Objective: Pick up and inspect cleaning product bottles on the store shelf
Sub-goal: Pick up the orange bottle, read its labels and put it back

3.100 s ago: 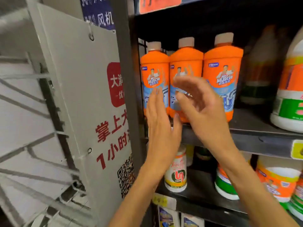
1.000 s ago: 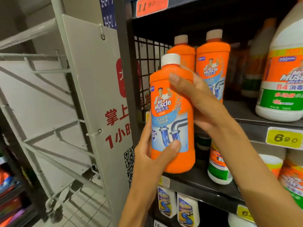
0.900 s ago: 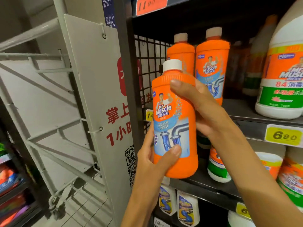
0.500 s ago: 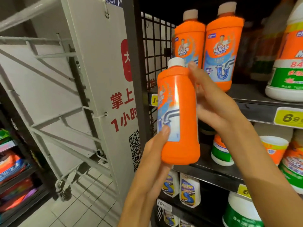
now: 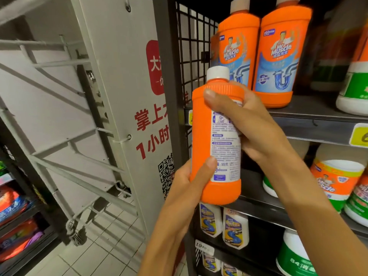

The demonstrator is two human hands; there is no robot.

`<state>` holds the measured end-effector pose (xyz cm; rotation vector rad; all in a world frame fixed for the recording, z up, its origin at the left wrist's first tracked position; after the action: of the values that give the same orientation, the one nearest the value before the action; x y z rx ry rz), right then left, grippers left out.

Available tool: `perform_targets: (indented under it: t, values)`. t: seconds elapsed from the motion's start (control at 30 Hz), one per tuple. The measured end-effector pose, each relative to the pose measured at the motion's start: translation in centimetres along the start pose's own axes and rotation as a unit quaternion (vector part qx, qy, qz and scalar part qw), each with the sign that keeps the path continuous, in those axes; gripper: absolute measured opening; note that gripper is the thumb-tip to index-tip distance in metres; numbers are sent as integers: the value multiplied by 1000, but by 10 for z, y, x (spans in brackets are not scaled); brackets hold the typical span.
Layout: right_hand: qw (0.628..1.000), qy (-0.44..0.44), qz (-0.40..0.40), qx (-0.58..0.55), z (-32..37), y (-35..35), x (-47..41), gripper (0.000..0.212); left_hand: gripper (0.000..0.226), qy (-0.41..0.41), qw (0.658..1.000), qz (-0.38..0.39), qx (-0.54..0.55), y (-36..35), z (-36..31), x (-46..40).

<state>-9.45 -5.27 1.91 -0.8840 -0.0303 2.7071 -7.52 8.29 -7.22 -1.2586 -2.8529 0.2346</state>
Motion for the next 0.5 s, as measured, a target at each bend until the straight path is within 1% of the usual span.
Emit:
perform_targets:
  t: [0.03, 0.07, 0.13, 0.17, 0.2, 0.23, 0.27, 0.3, 0.33, 0.37, 0.4, 0.43, 0.47, 0.5]
  values:
    - [1000, -4, -1, 7, 0, -2, 0, 83, 58, -1, 1000, -4, 13, 0, 2, -2]
    - [1000, -11, 6, -4, 0, -3, 0, 79, 60, -3, 999, -1, 37, 0, 3, -2]
    - [997, -25, 23, -69, 0, -1, 0, 57, 68, -6, 994, 19, 111, 1, 3, 0]
    - [993, -26, 28, -111, -1, -1, 2, 46, 70, -5, 987, 41, 157, 1, 4, 1]
    - [987, -32, 28, -154, -3, -1, 3, 43, 71, -1, 977, 71, 200, 0, 4, 3]
    - [980, -52, 29, -191, -7, -1, 5, 51, 74, 6, 967, 105, 232, -2, 6, 4]
    - [970, -79, 37, -225, -11, -2, 7, 68, 78, 17, 959, 131, 252, -5, 7, 5]
    - [961, -102, 47, -251, -13, -4, 9, 85, 85, 29, 955, 144, 260, -8, 8, 6]
    - [955, -110, 54, -272, -14, -5, 9, 97, 92, 41, 955, 144, 255, -10, 8, 6]
    - [953, -104, 58, -280, -14, -5, 10, 100, 95, 46, 960, 142, 238, -10, 9, 6]
    - [954, -85, 59, -282, -13, -5, 10, 91, 92, 42, 969, 131, 207, -9, 9, 6]
    - [959, -61, 51, -273, -10, -4, 11, 70, 82, 30, 979, 109, 169, -7, 8, 6]
    - [969, -32, 36, -243, -8, -2, 11, 41, 69, 14, 988, 80, 132, -4, 6, 5]
    - [979, -8, 22, -204, -4, 0, 11, 18, 56, -2, 993, 55, 102, -1, 4, 5]
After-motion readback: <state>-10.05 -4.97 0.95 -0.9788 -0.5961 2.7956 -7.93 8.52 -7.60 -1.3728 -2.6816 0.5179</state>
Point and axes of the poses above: each hand's wrist, its own x-axis away from the middle knuckle, its own y-axis out of the back of the hand, z = x × y, the point moved 1 cm from there along -x, towards the middle knuckle, and after that the axes turned 10 degrees about y, right-handed, at the moved point
